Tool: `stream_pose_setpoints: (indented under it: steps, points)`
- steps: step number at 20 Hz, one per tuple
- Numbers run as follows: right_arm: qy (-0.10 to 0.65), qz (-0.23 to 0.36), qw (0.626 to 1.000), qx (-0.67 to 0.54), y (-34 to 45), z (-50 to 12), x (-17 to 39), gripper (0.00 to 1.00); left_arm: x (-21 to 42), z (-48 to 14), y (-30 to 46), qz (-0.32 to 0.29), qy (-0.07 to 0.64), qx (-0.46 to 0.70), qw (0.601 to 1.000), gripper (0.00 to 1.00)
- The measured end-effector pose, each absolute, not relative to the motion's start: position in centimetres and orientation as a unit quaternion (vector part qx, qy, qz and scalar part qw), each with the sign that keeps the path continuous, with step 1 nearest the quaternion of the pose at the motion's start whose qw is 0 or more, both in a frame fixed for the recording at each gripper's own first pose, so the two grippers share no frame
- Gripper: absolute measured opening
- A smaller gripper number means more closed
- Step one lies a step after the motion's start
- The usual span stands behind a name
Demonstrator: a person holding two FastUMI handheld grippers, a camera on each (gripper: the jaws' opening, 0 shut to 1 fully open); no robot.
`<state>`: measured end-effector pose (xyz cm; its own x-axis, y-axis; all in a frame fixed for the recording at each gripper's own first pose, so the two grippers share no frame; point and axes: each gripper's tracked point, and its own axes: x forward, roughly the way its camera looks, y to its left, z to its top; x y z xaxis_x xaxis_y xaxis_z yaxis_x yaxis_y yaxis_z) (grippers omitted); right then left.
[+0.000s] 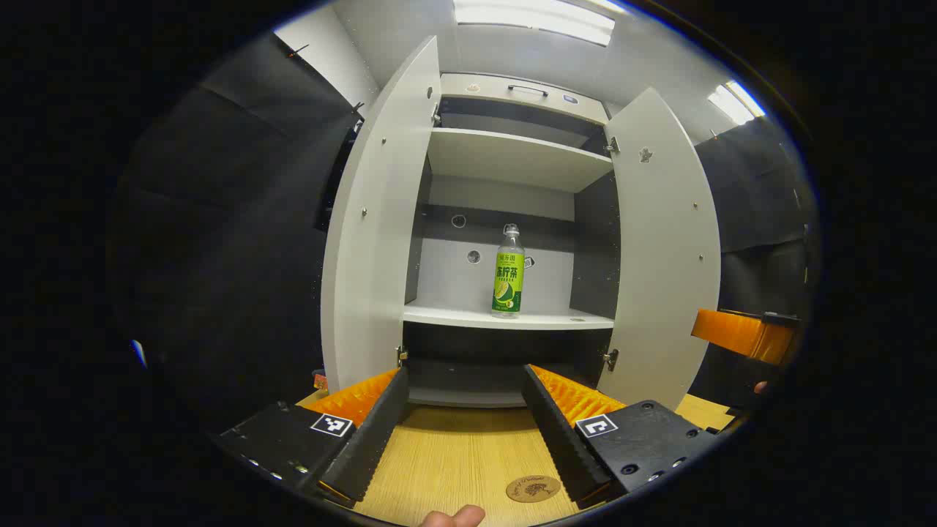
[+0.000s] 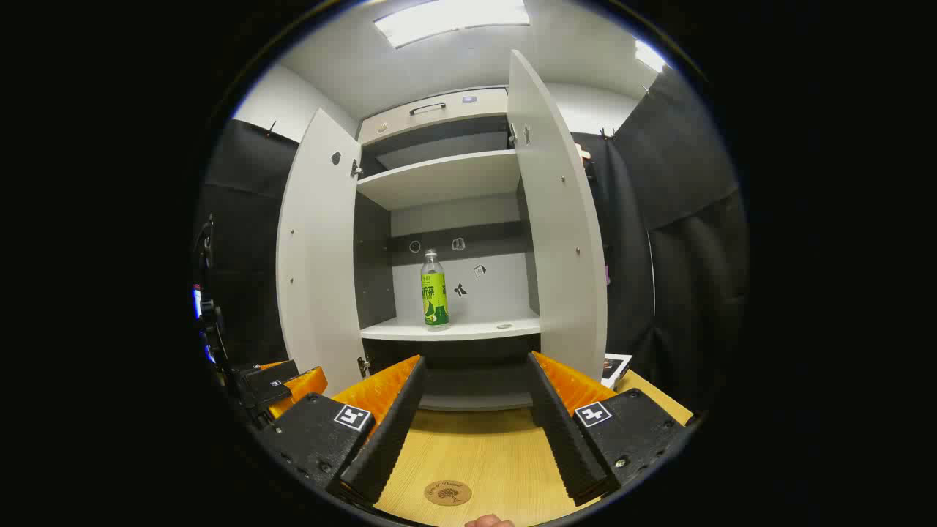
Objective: Grasp the bottle in the cabinet with the left hand and place it on the coaster, then close the right door with the right hand and the left door with the left hand.
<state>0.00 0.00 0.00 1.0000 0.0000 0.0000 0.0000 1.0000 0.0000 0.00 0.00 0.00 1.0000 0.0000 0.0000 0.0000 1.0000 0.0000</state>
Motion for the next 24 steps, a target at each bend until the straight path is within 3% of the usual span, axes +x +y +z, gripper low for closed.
stream_pose_setpoints:
  steps: [4,5,10,11,20,21,22,23,24]
  points:
    - [-0.002,-0.002,1.000,-0.006,0.06,0.55,-0.17,0.83,0.05,0.17,0.03,0.002,-0.001,-0.010,1.000,0.95]
    - [-0.003,-0.001,1.000,-0.004,0.12,0.63,-0.17,0.83,0.08,0.21,0.00,-0.001,0.000,-0.015,1.000,0.90]
    - [0.003,-0.002,1.000,0.000,-0.06,0.37,-0.09,0.83,0.06,0.29,0.02,0.000,0.000,-0.010,1.000,1.00]
    - [0.005,0.000,1.000,0.002,-0.03,0.35,-0.02,0.83,0.06,0.28,0.03,-0.001,0.002,-0.010,1.000,0.95]
    - [0.003,-0.009,1.000,0.004,-0.25,0.26,-0.45,0.83,0.17,0.44,-0.40,-0.019,0.010,-0.013,1.000,0.95]
    - [0.004,-0.010,1.000,0.007,-0.37,0.18,-0.32,0.83,0.19,0.45,-0.43,-0.021,0.010,-0.014,1.000,0.90]
    - [0.005,-0.011,1.000,0.008,-0.54,0.06,-0.24,0.83,0.26,0.51,-0.52,-0.023,0.011,-0.016,1.000,0.95]
    - [0.007,-0.011,1.000,0.008,-0.54,0.00,-0.25,0.83,0.34,0.56,-0.61,-0.025,0.012,-0.018,0.999,0.90]
    - [0.008,-0.012,1.000,0.008,-0.49,-0.07,-0.24,0.83,0.61,0.67,-0.65,-0.027,0.012,-0.018,0.999,0.95]
